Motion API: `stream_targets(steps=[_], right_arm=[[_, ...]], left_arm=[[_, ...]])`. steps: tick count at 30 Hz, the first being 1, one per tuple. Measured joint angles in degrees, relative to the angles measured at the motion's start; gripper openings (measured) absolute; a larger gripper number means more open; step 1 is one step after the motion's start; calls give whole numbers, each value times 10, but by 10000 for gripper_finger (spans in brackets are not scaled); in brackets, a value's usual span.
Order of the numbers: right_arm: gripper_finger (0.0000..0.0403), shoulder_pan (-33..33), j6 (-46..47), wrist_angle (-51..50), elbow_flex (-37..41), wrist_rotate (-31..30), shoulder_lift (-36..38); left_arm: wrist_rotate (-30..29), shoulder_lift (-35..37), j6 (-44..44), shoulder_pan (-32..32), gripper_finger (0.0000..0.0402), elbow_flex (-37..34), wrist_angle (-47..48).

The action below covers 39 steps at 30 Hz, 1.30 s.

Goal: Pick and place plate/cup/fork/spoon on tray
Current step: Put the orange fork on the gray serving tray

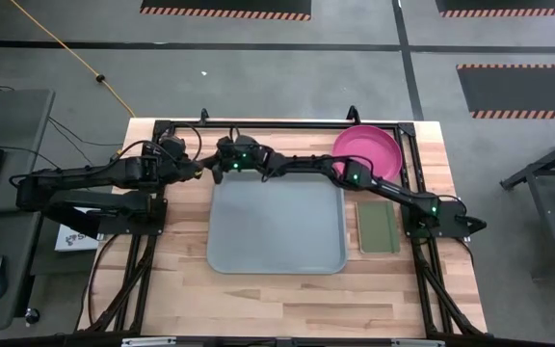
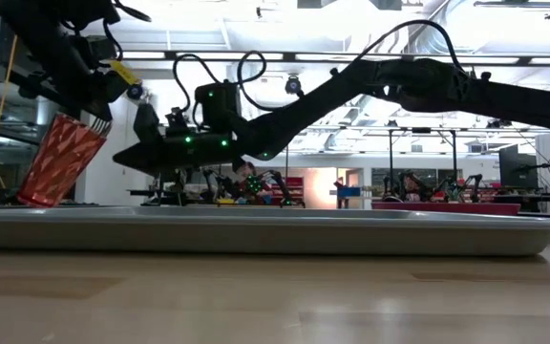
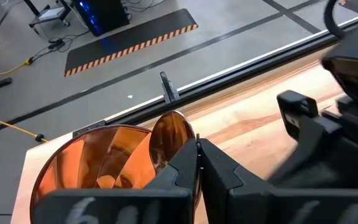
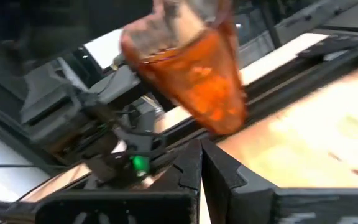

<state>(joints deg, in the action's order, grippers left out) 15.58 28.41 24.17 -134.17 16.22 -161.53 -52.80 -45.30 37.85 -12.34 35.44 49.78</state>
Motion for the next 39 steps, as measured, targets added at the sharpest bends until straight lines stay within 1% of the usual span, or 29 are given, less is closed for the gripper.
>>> stream_targets(steps=[3,10,14,17,25,27,32,39], right_arm=[[18,4,3,-6,0,-22,0],[93,0,13,-9,0,-29,0],[115,-4,13,-13,0,-34,0],[119,-5,12,-12,0,-48,0],[119,-5,7,-12,0,-67,0],[119,-5,6,-12,0,-72,0],[119,-5,0,-12,0,-72,0],[119,-5,-3,-17,0,-70,0]], left_arm=[[0,0,0,0,1,0,0],[12,0,0,0,1,0,-4],[29,0,-8,0,1,-1,-20],[47,0,-22,0,1,-1,-35],[49,-1,-21,0,1,-2,-42],[65,-1,-21,0,4,-2,-44],[84,-1,-20,0,12,-2,-46],[108,-1,-24,0,14,-2,-46]])
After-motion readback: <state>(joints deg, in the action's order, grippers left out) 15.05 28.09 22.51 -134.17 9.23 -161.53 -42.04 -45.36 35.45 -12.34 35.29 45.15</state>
